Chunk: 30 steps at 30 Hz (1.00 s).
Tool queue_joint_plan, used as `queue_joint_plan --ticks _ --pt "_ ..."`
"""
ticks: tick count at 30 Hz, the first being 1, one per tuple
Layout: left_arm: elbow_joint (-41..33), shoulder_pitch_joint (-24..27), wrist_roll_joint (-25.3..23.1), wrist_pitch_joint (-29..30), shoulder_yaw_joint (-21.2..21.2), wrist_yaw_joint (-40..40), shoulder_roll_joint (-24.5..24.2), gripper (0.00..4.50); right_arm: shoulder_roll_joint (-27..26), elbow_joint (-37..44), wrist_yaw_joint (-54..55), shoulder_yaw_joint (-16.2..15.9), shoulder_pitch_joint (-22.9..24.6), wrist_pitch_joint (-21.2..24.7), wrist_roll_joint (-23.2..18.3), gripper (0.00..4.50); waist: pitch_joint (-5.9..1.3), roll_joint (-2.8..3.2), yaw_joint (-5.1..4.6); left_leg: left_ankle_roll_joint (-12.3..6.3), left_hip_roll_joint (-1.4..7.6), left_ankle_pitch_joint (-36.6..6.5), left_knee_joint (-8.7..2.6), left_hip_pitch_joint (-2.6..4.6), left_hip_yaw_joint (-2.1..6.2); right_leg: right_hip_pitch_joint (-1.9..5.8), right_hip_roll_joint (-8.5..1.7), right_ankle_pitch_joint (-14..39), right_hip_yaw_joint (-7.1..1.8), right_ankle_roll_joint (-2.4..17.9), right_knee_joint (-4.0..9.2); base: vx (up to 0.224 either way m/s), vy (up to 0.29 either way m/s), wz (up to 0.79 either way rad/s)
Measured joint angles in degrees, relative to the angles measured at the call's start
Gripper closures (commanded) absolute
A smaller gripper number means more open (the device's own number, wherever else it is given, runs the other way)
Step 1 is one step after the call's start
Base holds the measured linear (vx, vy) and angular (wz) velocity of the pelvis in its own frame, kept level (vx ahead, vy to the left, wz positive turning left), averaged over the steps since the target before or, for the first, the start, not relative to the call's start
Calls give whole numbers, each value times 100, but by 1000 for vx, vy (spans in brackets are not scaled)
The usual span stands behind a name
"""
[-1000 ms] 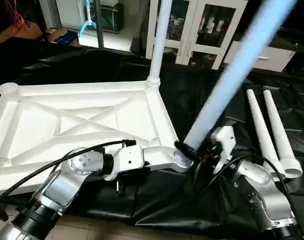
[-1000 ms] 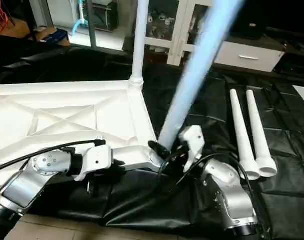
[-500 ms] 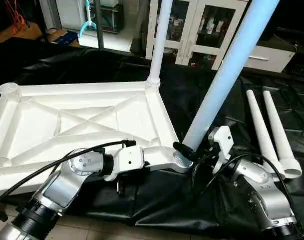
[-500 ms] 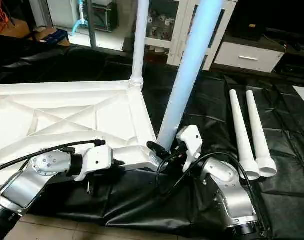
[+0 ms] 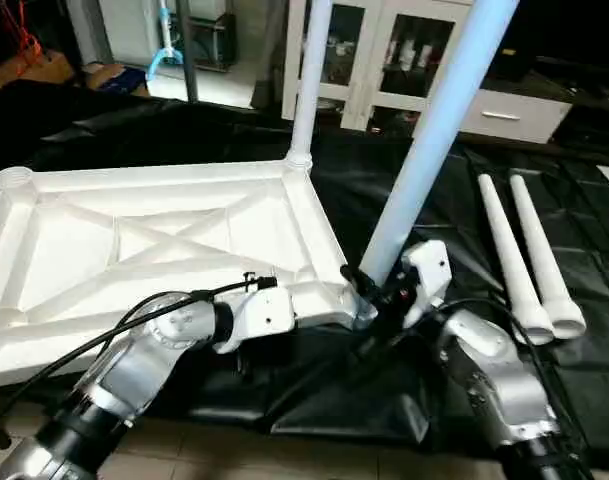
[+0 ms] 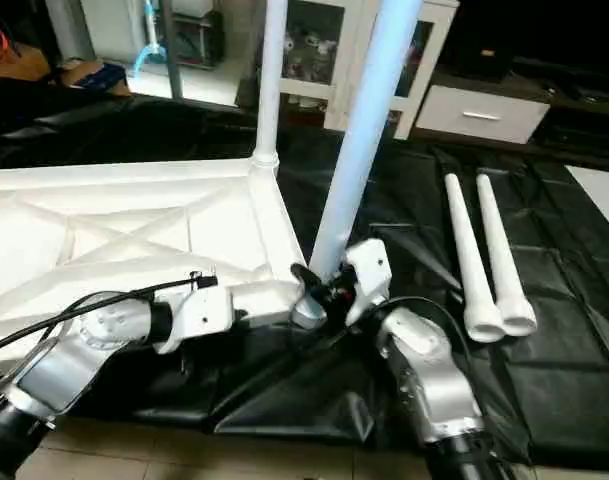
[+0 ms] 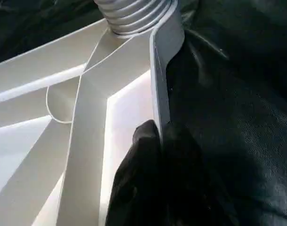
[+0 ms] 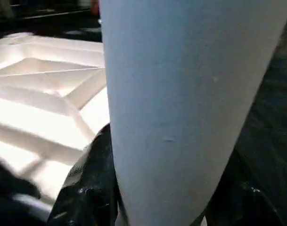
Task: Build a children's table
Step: Insert table leg to table base
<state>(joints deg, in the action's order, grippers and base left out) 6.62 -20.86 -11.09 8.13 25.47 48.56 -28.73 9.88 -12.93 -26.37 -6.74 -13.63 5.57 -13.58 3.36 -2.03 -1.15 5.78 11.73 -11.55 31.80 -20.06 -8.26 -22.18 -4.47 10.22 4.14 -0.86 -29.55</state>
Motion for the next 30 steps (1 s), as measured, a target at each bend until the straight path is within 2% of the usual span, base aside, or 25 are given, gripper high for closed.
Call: queue_joint_plan --ticks 2,4,5,7,8,9,10,11,12,13,14,15,17,18,19,23,26,30 --pt "24 -26 -9 81 22 -72 59 450 -84 -63 227 0 -56 -16 63 262 32 45 -29 -1 1 -1 -13 10 14 33 -8 3 42 5 60 -57 37 -6" --pt "47 -65 -10 154 27 -123 112 450 -148 -98 428 0 -100 -35 104 262 59 60 -35 -1 1 -1 -15 11 14 36 -76 7 159 11 64 0 0 0" --pt "56 -78 -12 190 25 -142 132 450 -196 -127 518 0 -125 -57 141 262 72 69 -34 -1 3 -1 -17 15 14 39 -85 7 187 11 69 0 0 0" --pt "97 -149 -21 286 21 -165 188 450 -271 -148 733 0 -181 -62 224 262 115 119 -33 -1 23 -1 -42 19 31 88 -108 9 294 15 117 0 0 0" --pt "110 -171 -35 330 18 -200 229 450 -299 -162 839 0 -215 -62 257 262 144 143 -11 -1 29 -1 -82 9 30 129 -104 36 304 34 106 0 0 0" --pt "136 -207 -41 395 25 -235 281 450 -337 -187 971 0 -244 -65 305 262 172 136 6 1 24 0 -156 19 -5 120 -104 249 297 97 -108 -81 -51 16" --pt "170 -271 -45 456 60 -248 356 450 -339 -189 1088 8 -236 -91 328 262 165 99 102 2 46 0 -207 38 -168 79 -98 417 178 200 -454 -14 -121 23" --pt "176 -269 -62 507 29 -295 388 450 -371 -244 1173 0 -311 -95 382 262 144 -84 176 4 29 2 -220 116 -353 62 -117 487 -34 152 -621 -14 -121 23" --pt "177 -302 -81 614 -18 -357 474 450 -404 -344 1326 -12 -465 -106 466 262 146 -85 257 -31 18 -103 -13 121 -301 -26 -92 443 -107 71 -646 72 -106 3" --pt "170 -322 -101 713 -33 -400 550 450 -459 -457 1522 -40 -591 -105 550 262 136 -45 325 -149 3 -191 131 117 -144 -73 -89 443 -71 70 -656 114 -6 -37" --pt "157 -374 -96 780 -27 -403 565 450 -501 -534 1656 -53 -688 -110 623 262 104 75 332 -71 -32 -144 129 117 1 -97 -77 442 24 70 -651 114 -6 -37" --pt "165 -445 -102 939 -28 -475 694 450 -549 -653 1901 -49 -838 -141 696 262 78 128 321 88 -43 6 45 97 49 -135 -60 418 41 78 -623 65 22 -31" --pt "231 -489 -169 1134 -25 -738 912 450 -602 -930 2215 -14 -1034 -136 726 262 68 51 294 96 -39 28 36 97 -18 -138 -19 189 -59 129 -581 0 0 0" --pt "281 -496 -200 1200 -21 -858 999 450 -651 -1048 2349 11 -1095 -137 737 262 69 47 285 96 -24 26 57 109 -42 -128 13 110 -104 131 -559 0 0 0" --pt "337 -517 -220 1271 -26 -962 1076 450 -691 -1149 2464 27 -1160 -141 752 262 62 33 277 94 -19 24 55 114 -47 -129 20 110 -107 130 -543 0 0 0" --pt "642 -721 -276 1540 -65 -1539 1585 450 -841 -1692 3068 206 -1611 -215 913 262 66 80 276 88 -36 21 -8 64 -30 -131 15 111 -110 127 -418 0 0 0" --pt "801 -821 -317 1583 -67 -1813 1811 450 -887 -1981 3349 285 -1805 -293 954 262 64 80 272 86 -38 23 3 -2 -46 -150 15 81 -132 108 -383 0 0 0" --pt "973 -886 -364 1571 -92 -2169 2036 450 -987 -2362 3692 278 -2061 -483 1113 262 60 69 265 72 -43 32 19 -13 -80 -156 14 7 -172 90 -364 0 0 0"
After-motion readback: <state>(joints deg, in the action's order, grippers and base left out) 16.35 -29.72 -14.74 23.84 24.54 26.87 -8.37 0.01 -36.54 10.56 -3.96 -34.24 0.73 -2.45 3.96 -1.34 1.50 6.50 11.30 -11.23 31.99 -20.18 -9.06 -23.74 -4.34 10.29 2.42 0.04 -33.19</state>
